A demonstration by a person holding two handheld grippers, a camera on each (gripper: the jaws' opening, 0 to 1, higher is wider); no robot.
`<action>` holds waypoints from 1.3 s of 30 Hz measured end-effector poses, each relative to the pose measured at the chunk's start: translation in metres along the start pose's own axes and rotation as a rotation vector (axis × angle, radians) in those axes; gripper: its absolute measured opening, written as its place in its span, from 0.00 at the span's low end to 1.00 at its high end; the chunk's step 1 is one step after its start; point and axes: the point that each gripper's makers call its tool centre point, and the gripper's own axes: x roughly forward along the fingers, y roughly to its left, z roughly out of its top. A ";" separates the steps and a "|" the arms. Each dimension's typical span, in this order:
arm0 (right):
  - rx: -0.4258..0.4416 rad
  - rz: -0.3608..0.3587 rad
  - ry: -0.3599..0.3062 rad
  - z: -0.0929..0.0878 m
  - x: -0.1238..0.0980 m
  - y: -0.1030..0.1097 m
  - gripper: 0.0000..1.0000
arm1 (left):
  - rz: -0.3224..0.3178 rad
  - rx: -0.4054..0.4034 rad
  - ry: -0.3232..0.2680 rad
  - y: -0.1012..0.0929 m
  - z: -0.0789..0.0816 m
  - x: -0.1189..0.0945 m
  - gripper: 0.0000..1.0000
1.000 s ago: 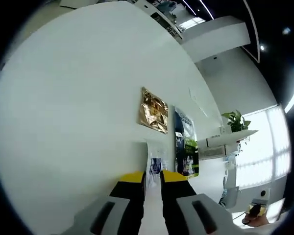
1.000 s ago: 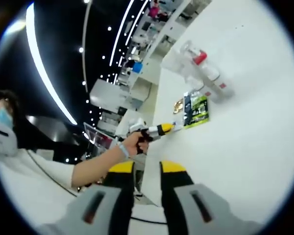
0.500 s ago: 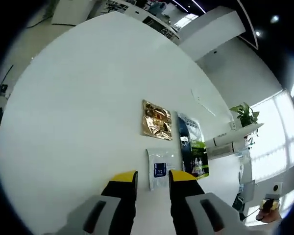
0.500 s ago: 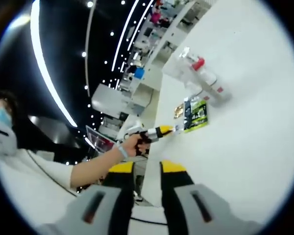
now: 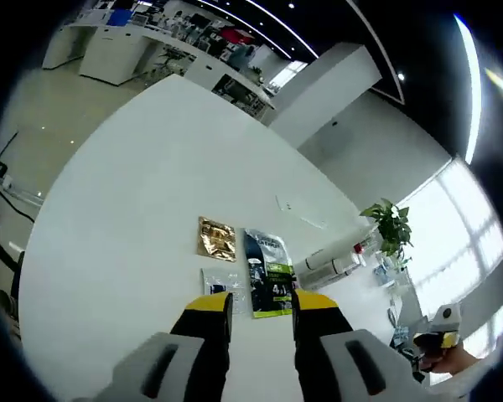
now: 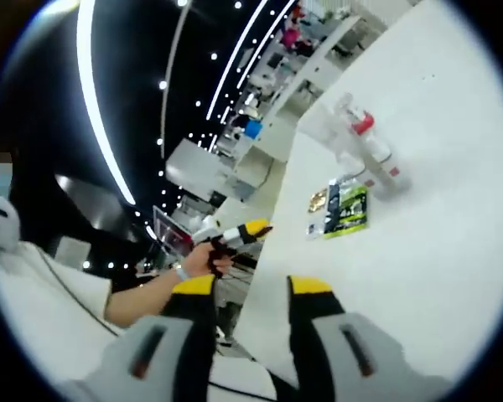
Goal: Arrange the skincare products in the storage area until every visible bottle or jar stands upright without overlapping.
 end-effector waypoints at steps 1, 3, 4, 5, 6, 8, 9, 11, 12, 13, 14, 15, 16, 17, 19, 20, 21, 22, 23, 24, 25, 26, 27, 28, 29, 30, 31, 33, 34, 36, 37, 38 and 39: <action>-0.014 0.003 -0.001 0.002 0.000 0.002 0.35 | -0.017 0.020 -0.007 -0.008 0.000 -0.006 0.32; -0.070 0.005 0.000 0.007 0.000 0.005 0.39 | -0.065 0.058 -0.053 -0.034 0.002 -0.022 0.36; -0.084 0.003 0.002 0.009 0.000 0.006 0.41 | -0.081 0.063 -0.066 -0.042 0.002 -0.028 0.37; -0.095 0.001 0.003 0.010 0.001 0.007 0.44 | -0.090 0.067 -0.079 -0.048 0.002 -0.033 0.38; -0.110 0.000 0.002 0.012 0.002 0.008 0.47 | -0.107 0.079 -0.100 -0.057 0.003 -0.039 0.40; -0.146 0.004 0.008 0.015 0.006 0.012 0.52 | -0.134 0.101 -0.136 -0.075 0.000 -0.053 0.44; -0.158 0.006 0.010 0.016 0.007 0.014 0.53 | -0.140 0.117 -0.140 -0.079 -0.002 -0.057 0.46; -0.194 0.014 0.013 0.018 0.011 0.020 0.54 | -0.146 0.145 -0.161 -0.090 -0.006 -0.067 0.49; -0.227 0.009 -0.001 0.021 0.011 0.023 0.54 | -0.151 0.162 -0.169 -0.094 -0.008 -0.071 0.51; -0.246 0.007 -0.010 0.023 0.011 0.024 0.55 | -0.153 0.173 -0.167 -0.096 -0.011 -0.074 0.52; -0.284 0.009 -0.035 0.029 0.011 0.029 0.56 | -0.151 0.180 -0.169 -0.099 -0.014 -0.077 0.53; -0.310 0.017 -0.050 0.032 0.011 0.035 0.57 | -0.153 0.202 -0.175 -0.102 -0.017 -0.081 0.55; -0.322 0.021 -0.050 0.032 0.011 0.040 0.60 | -0.149 0.219 -0.184 -0.103 -0.018 -0.084 0.56; -0.364 0.018 -0.042 0.032 0.011 0.045 0.62 | -0.135 0.237 -0.202 -0.104 -0.019 -0.088 0.57; -0.450 -0.011 -0.035 0.033 0.012 0.044 0.69 | -0.128 0.266 -0.226 -0.109 -0.023 -0.095 0.63; -0.483 -0.030 -0.033 0.033 0.012 0.043 0.73 | -0.124 0.274 -0.236 -0.110 -0.023 -0.097 0.66; -0.518 -0.053 -0.026 0.032 0.012 0.041 0.77 | -0.128 0.287 -0.246 -0.114 -0.027 -0.101 0.69; -0.521 -0.056 -0.019 0.030 0.012 0.041 0.81 | -0.132 0.293 -0.245 -0.115 -0.029 -0.102 0.70; -0.522 -0.056 -0.015 0.026 0.013 0.042 0.82 | -0.130 0.323 -0.241 -0.117 -0.034 -0.104 0.72; -0.521 -0.066 -0.014 0.023 0.013 0.041 0.84 | -0.121 0.351 -0.228 -0.117 -0.039 -0.105 0.73; -0.523 -0.072 -0.012 0.021 0.013 0.041 0.86 | -0.110 0.368 -0.217 -0.115 -0.043 -0.106 0.75; -0.528 -0.077 -0.006 0.019 0.013 0.040 0.88 | -0.102 0.383 -0.216 -0.115 -0.044 -0.107 0.78; -0.534 -0.082 -0.002 0.016 0.013 0.040 0.90 | -0.097 0.395 -0.217 -0.115 -0.046 -0.108 0.80; -0.542 -0.091 0.005 0.013 0.013 0.039 0.92 | -0.089 0.401 -0.217 -0.114 -0.049 -0.109 0.82; -0.539 -0.096 0.021 0.010 0.013 0.037 0.92 | -0.086 0.400 -0.223 -0.113 -0.051 -0.110 0.85; -0.537 -0.098 0.025 0.009 0.013 0.037 0.92 | -0.086 0.400 -0.223 -0.113 -0.051 -0.110 0.87; -0.538 -0.105 0.030 0.008 0.013 0.037 0.92 | -0.084 0.399 -0.224 -0.113 -0.053 -0.110 0.89; -0.549 -0.117 0.027 0.008 0.012 0.036 0.92 | -0.077 0.404 -0.224 -0.112 -0.054 -0.111 0.90; -0.551 -0.117 0.025 0.009 0.012 0.036 0.92 | -0.073 0.409 -0.225 -0.112 -0.055 -0.111 0.91; -0.543 -0.120 0.020 0.011 0.011 0.036 0.92 | -0.063 0.411 -0.224 -0.111 -0.056 -0.111 0.95; -0.543 -0.120 0.020 0.011 0.011 0.036 0.92 | -0.063 0.413 -0.224 -0.111 -0.056 -0.111 0.96; -0.550 -0.121 0.018 0.012 0.009 0.037 0.92 | -0.067 0.426 -0.231 -0.112 -0.056 -0.112 0.97; -0.557 -0.126 0.019 0.012 0.009 0.036 0.92 | -0.070 0.429 -0.232 -0.113 -0.056 -0.112 0.96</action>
